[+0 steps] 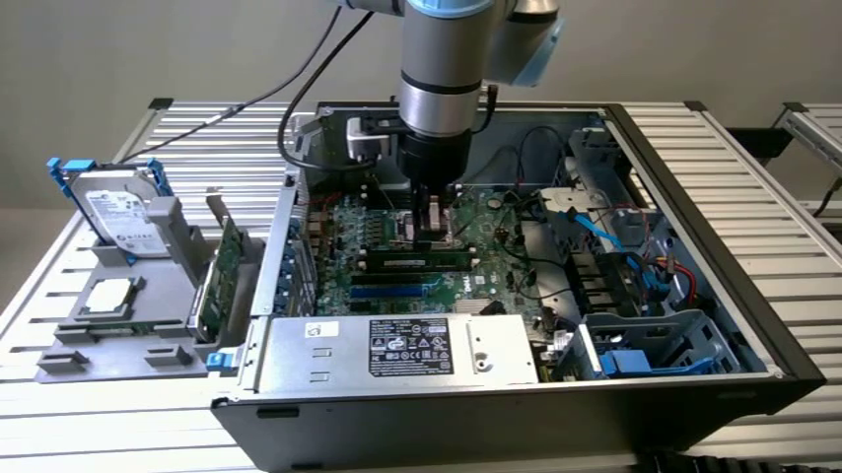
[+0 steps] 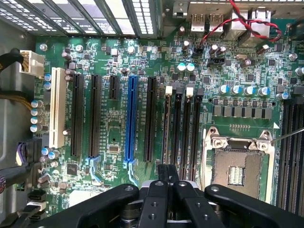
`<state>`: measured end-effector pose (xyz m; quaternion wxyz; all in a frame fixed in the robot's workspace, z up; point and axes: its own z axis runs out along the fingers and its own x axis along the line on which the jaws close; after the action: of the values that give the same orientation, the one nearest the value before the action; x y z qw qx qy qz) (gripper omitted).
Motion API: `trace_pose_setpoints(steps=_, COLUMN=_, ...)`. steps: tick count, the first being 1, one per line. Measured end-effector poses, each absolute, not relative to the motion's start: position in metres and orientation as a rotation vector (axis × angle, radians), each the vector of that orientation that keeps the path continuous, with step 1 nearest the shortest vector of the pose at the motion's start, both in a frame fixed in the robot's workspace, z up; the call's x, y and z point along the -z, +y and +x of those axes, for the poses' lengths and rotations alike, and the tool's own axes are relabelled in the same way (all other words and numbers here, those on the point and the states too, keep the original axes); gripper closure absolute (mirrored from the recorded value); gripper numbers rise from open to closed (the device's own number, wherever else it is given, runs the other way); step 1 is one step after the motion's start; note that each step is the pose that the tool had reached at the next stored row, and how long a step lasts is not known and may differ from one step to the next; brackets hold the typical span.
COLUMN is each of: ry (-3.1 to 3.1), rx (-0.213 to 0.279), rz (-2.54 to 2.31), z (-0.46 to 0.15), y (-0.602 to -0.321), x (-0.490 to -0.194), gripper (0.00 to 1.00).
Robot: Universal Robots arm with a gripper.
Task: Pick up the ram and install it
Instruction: 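Press down the ram until it locks into place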
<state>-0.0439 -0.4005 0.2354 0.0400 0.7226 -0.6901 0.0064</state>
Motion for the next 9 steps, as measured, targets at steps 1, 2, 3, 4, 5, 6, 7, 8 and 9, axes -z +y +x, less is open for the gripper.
trace_pose_setpoints(steps=1, ry=-2.114, rx=-0.020, rz=2.214, z=-0.0440, y=-0.4004, x=-0.2339, gripper=0.89)
trace_pose_setpoints(steps=2, ry=-2.114, rx=-0.020, rz=2.214, z=-0.0439, y=-0.4004, x=-0.2324, gripper=0.89)
trace_pose_setpoints(steps=3, ry=-2.114, rx=-0.021, rz=2.213, z=-0.0439, y=-0.4003, x=-0.2311, gripper=0.89)
trace_pose_setpoints(steps=4, ry=-2.114, rx=-0.021, rz=2.213, z=-0.0439, y=-0.4003, x=-0.2299, gripper=0.89)
trace_pose_setpoints(steps=5, ry=-2.114, rx=-0.021, rz=2.213, z=-0.0439, y=-0.4003, x=-0.2289, gripper=0.89)
trace_pose_setpoints(steps=6, ry=-2.113, rx=-0.022, rz=2.213, z=-0.0440, y=-0.4003, x=-0.2282, gripper=0.89)
trace_pose_setpoints(steps=7, ry=-2.113, rx=-0.023, rz=2.212, z=-0.0440, y=-0.4004, x=-0.2278, gripper=0.89)
trace_pose_setpoints(steps=8, ry=-2.113, rx=-0.023, rz=2.212, z=-0.0440, y=-0.4004, x=-0.2275, gripper=0.89)
trace_pose_setpoints(steps=9, ry=-2.113, rx=-0.023, rz=2.212, z=-0.0440, y=-0.4004, x=-0.2272, gripper=0.89)
